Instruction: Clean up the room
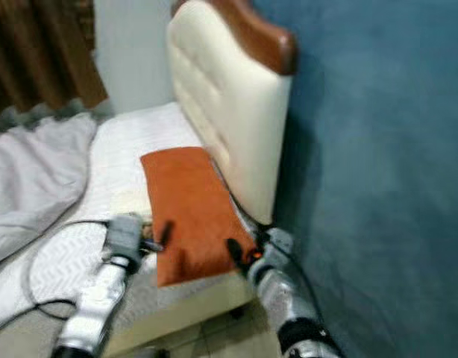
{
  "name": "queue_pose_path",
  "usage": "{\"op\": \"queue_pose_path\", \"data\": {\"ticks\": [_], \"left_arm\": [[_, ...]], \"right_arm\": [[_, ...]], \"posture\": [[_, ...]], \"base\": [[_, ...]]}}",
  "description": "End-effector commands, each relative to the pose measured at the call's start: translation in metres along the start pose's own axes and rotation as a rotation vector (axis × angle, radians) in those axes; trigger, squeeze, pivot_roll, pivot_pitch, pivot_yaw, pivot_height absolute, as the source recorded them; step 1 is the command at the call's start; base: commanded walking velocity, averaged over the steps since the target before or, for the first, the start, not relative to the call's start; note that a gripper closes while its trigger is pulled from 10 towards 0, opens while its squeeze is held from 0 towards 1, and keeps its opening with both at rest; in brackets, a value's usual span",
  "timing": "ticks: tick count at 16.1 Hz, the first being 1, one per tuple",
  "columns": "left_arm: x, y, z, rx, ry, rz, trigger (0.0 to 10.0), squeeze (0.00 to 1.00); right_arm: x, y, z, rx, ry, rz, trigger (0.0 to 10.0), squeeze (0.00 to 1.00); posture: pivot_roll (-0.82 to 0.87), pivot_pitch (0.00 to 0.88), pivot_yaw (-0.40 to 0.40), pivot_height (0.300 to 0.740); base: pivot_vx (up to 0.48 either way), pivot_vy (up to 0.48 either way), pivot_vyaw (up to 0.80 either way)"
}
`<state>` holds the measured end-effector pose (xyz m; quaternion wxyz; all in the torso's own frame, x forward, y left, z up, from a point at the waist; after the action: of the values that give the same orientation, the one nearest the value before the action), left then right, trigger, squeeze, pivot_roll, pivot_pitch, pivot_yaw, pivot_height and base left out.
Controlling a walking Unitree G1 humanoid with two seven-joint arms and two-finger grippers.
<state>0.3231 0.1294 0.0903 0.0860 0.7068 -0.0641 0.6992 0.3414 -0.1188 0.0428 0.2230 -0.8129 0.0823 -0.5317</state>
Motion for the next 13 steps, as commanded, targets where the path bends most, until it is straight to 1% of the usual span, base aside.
{"op": "queue_pose_path", "data": {"ticks": [1, 2, 3, 4, 5, 6, 7, 8, 9, 10, 11, 12, 13], "left_arm": [[0.003, -0.011, -0.002, 0.028, 0.002, 0.027, 10.0, 0.0], [0.003, -0.011, -0.002, 0.029, 0.004, 0.031, 10.0, 0.0], [0.003, -0.01, -0.003, 0.029, 0.007, 0.033, 10.0, 0.0], [0.003, -0.009, -0.003, 0.03, 0.008, 0.031, 10.0, 0.0], [0.003, -0.009, -0.004, 0.032, 0.008, 0.031, 10.0, 0.0], [0.002, -0.009, -0.005, 0.032, 0.008, 0.033, 10.0, 0.0], [0.002, -0.009, -0.006, 0.032, 0.008, 0.035, 10.0, 0.0], [0.003, -0.009, -0.006, 0.026, 0.018, 0.043, 10.0, 0.0], [0.004, -0.009, -0.006, 0.024, 0.023, 0.046, 10.0, 0.0], [0.006, -0.012, -0.005, 0.038, 0.044, 0.039, 10.0, 0.0], [0.01, -0.015, -0.006, 0.049, 0.072, 0.043, 10.0, 0.0], [0.012, -0.016, -0.007, 0.063, 0.084, 0.022, 10.0, 0.0], [0.013, -0.017, -0.012, 0.094, 0.088, -0.064, 10.0, 0.0]], "right_arm": [[0.012, -0.015, 0.005, 0.035, 0.05, -0.019, 10.0, 0.0], [0.019, -0.015, 0.004, 0.033, 0.087, -0.042, 10.0, 0.0], [0.034, -0.013, -0.001, 0.015, 0.175, -0.113, 10.0, 0.0], [0.04, -0.008, -0.01, -0.002, 0.231, -0.168, 10.0, 0.0], [0.041, -0.004, -0.021, -0.01, 0.264, -0.213, 10.0, 0.0], [0.032, 0.001, -0.038, 0.013, 0.249, -0.226, 10.0, 0.0], [0.021, 0.003, -0.045, 0.043, 0.202, -0.223, 10.0, 0.0], [0.002, 0.008, -0.049, 0.077, 0.105, -0.216, 10.0, 0.0], [-0.006, 0.009, -0.051, 0.093, 0.067, -0.21, 10.0, 0.0], [-0.024, 0.023, -0.052, 0.073, 0.005, -0.206, 10.0, 0.0], [-0.038, 0.033, -0.052, 0.058, -0.045, -0.208, 10.0, 0.0], [-0.042, 0.035, -0.051, 0.051, -0.066, -0.208, 10.0, 0.0], [-0.052, 0.034, -0.05, 0.077, -0.133, -0.189, 10.0, 0.0]], "posture": [[0.0, 0.0, -0.006, 0.605], [0.0, 0.0, -0.006, 0.605], [0.0, 0.0, -0.01, 0.605], [0.0, 0.0, -0.01, 0.605], [-0.01, 0.0, -0.012, 0.605], [-0.02, 0.0, -0.014, 0.605], [-0.02, 0.0, -0.015, 0.605], [-0.02, 0.0, -0.015, 0.605], [-0.02, 0.0, -0.015, 0.605], [-0.03, 0.0, -0.011, 0.605], [-0.02, 0.0, -0.008, 0.605], [-0.02, 0.0, -0.007, 0.605], [0.0, 0.052, -0.001, 0.605]], "base": [[0.0, 0.0, 0.0], [0.0, 0.0, 0.0], [0.0, 0.0, 0.0], [0.0, 0.0, 0.0], [0.0, 0.0, 0.0], [0.0, 0.0, 0.0], [0.0, 0.0, 0.0], [0.0, 0.0, 0.0], [0.0, 0.0, 0.0], [0.0, 0.0, 0.0], [0.0, 0.0, 0.0], [0.0, 0.0, 0.0], [0.0, 0.0, 0.0]]}}
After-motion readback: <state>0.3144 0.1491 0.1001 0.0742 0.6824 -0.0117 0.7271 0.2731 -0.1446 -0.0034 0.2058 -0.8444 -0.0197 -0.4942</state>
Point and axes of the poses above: a point about 5 cm out from each wrist's last joint towards the gripper, its own z axis pointing out of the wrist towards the gripper, its own x axis along the axis of the wrist's last joint, y = z × x, the point moved 1 cm from there along z, pointing out of the wrist towards the gripper, and after that the axes turned 9 degrees about -z, right-handed, at the moved point
